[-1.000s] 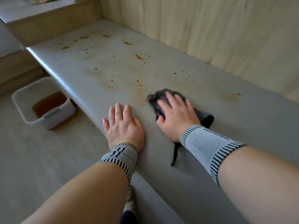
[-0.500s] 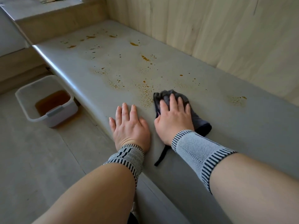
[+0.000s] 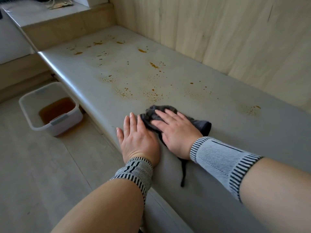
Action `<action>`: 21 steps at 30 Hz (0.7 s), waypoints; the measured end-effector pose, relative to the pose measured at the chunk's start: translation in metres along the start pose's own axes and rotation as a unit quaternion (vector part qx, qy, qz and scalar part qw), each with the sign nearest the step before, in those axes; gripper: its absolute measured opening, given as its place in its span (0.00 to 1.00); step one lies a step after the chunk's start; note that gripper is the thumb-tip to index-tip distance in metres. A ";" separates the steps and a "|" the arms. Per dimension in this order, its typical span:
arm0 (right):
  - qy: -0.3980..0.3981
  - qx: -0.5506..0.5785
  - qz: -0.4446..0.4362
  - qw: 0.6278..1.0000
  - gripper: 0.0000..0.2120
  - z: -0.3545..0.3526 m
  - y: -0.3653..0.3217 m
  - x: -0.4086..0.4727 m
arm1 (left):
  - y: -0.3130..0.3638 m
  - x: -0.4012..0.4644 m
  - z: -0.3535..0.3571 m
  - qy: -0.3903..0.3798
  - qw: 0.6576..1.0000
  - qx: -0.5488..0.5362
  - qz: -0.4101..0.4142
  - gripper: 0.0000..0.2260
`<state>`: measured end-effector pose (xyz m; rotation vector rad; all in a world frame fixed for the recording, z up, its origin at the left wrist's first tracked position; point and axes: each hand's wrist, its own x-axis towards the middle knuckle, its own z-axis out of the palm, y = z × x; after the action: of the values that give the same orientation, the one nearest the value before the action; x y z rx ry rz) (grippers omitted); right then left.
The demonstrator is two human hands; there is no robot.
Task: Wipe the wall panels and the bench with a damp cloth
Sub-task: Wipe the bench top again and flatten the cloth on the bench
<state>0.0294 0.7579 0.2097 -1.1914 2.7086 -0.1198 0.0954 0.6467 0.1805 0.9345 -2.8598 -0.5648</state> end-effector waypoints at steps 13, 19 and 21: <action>0.037 0.009 0.044 0.998 0.24 -0.001 0.015 0.017 | 0.001 -0.002 -0.001 0.007 1.000 0.004 0.001 0.26; 0.064 0.051 0.163 0.983 0.24 -0.001 -0.003 0.041 | 0.002 -0.001 -0.001 0.008 1.000 0.007 -0.001 0.26; 0.031 0.052 0.061 0.996 0.25 -0.003 -0.006 0.036 | 0.002 -0.001 -0.002 0.005 1.000 0.008 -0.001 0.26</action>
<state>0.0089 0.7270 0.2088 -1.0061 2.7831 -0.2820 0.0954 0.6484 0.1828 0.9397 -2.8584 -0.5364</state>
